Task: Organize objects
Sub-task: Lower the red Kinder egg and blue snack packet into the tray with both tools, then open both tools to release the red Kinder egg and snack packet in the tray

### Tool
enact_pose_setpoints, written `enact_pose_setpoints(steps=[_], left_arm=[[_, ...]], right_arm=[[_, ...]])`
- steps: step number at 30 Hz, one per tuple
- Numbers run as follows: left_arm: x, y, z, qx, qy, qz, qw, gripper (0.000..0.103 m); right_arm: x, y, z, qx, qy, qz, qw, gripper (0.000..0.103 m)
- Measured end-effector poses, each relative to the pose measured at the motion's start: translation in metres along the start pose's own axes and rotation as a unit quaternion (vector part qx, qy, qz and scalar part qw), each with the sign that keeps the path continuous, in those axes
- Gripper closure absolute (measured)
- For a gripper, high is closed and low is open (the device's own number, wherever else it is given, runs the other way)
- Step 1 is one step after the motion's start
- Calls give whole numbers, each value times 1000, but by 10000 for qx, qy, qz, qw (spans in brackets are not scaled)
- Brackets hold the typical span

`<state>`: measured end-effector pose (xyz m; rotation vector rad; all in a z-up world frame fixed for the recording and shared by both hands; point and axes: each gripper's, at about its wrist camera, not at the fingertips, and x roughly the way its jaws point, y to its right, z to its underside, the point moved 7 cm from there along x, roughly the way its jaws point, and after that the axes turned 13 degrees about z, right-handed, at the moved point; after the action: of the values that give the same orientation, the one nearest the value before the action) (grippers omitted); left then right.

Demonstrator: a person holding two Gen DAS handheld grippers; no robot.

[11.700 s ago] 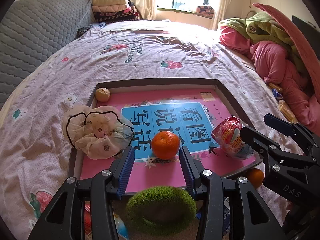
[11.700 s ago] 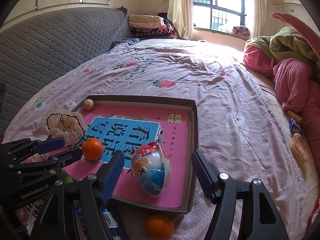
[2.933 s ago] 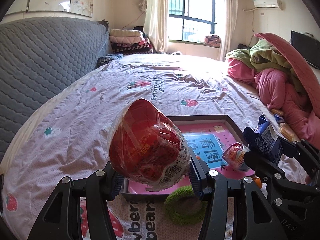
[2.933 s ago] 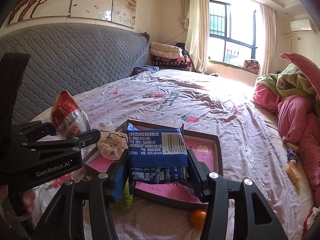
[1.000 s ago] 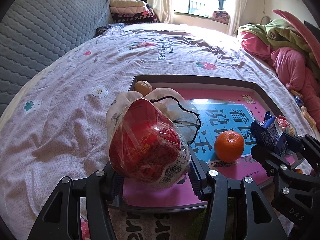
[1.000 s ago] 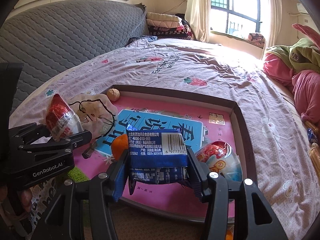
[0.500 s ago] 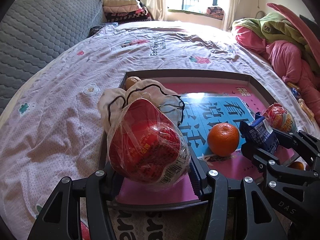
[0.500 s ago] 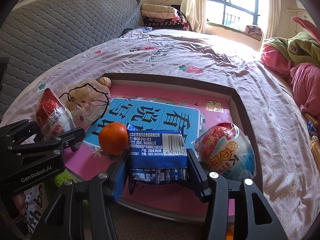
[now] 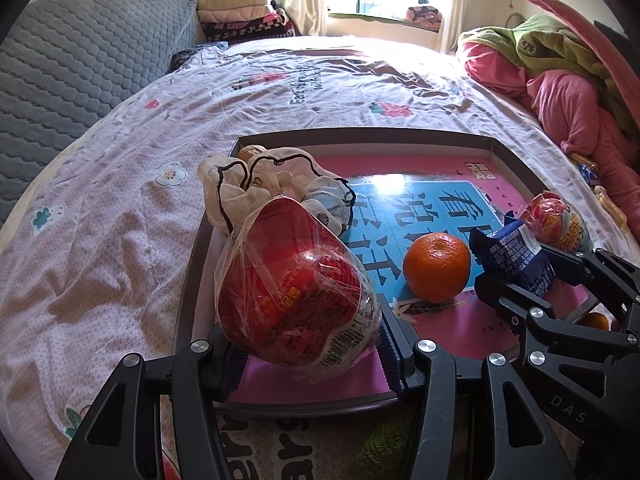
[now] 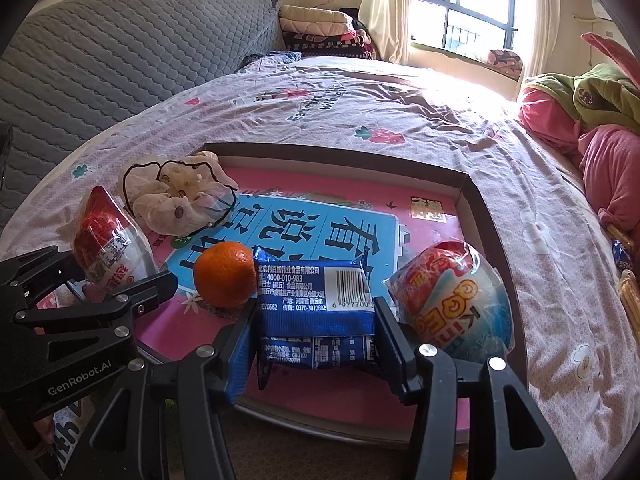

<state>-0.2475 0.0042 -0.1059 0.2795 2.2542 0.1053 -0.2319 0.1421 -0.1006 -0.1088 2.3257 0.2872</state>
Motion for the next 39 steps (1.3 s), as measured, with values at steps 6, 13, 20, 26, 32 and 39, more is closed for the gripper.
enact_pose_setpoints(steps=[6,13,20,26,32,39], left_arm=[[4,-1,-1,-37,-59,12,10000,46],[4,-1,0,-54,-87,14,9999,45],[-1,-3,1,-79,-116,-10,9999,45],[-7,-3,1,-141,-119,57,9998,41],[-14,-2,-1,-124,-67,39,9999,36],[-22,-2,-2,-147,3,3,9999,36]], right_arm=[[3,2,0,-3,-2,42,10000,48],[4,3,1,38,-54,1,10000,48],[4,2,0,174,-156,-130,9996,39],[-3,2,-3,177,-80,-131,9997,37],[-15,6,-10,230,71,-133,9996,37],[-26,9,-15,263,195,-165,9993,37]])
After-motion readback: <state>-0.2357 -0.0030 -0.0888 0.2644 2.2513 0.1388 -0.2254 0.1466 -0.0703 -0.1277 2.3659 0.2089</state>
